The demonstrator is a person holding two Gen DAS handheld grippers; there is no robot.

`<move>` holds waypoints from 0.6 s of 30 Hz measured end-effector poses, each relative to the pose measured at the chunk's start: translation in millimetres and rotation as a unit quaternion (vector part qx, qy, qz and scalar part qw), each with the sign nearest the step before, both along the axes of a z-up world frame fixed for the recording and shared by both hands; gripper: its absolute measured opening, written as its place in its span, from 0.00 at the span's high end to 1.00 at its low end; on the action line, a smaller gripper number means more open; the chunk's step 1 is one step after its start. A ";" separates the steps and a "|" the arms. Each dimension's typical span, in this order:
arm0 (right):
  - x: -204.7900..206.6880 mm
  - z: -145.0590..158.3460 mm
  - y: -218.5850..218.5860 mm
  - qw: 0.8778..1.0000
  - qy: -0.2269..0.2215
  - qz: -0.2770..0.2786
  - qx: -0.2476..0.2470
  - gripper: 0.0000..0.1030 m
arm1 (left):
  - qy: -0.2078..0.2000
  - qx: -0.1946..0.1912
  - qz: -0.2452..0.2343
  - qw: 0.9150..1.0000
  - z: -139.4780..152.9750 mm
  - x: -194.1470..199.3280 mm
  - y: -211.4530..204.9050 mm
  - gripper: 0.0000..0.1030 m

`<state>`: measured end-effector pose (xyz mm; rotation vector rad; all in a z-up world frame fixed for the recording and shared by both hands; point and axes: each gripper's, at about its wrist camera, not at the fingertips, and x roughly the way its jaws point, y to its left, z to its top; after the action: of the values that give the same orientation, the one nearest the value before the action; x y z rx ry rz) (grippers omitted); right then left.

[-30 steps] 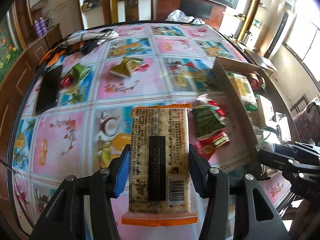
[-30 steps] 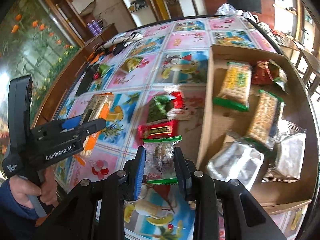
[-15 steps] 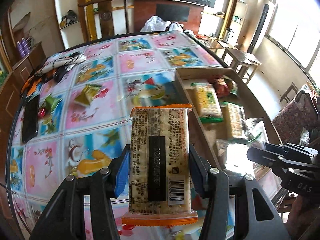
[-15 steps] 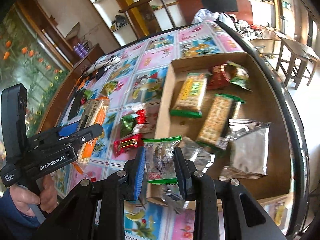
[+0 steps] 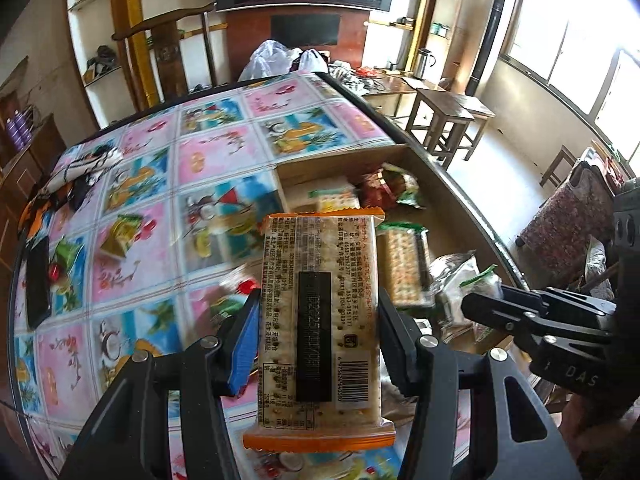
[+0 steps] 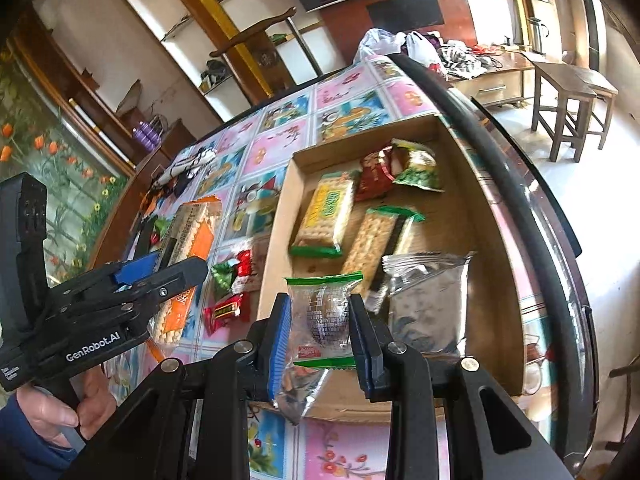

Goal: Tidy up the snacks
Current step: 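Carry the cracker pack and clear bag into the cardboard box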

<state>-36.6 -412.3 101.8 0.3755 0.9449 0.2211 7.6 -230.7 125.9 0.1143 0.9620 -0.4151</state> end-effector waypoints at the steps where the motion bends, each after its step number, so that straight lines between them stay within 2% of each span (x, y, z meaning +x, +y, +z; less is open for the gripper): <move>1: 0.2 -0.2 -4.2 1.000 -0.001 -0.003 0.002 0.70 | 0.002 0.001 -0.003 1.000 0.0 1.1 -4.3 0.49; 10: 4.5 -7.0 -40.8 0.999 0.004 -0.033 0.027 0.70 | 0.019 0.004 -0.021 1.000 -5.4 14.7 -43.0 0.49; 18: 17.7 -13.6 -68.7 0.998 0.018 -0.054 0.032 0.70 | 0.048 -0.013 -0.021 0.999 -26.5 31.9 -66.9 0.49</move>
<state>-18.9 -481.0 88.2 0.4903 0.9511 0.1465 39.5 -297.5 99.5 0.0919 1.0487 -0.4761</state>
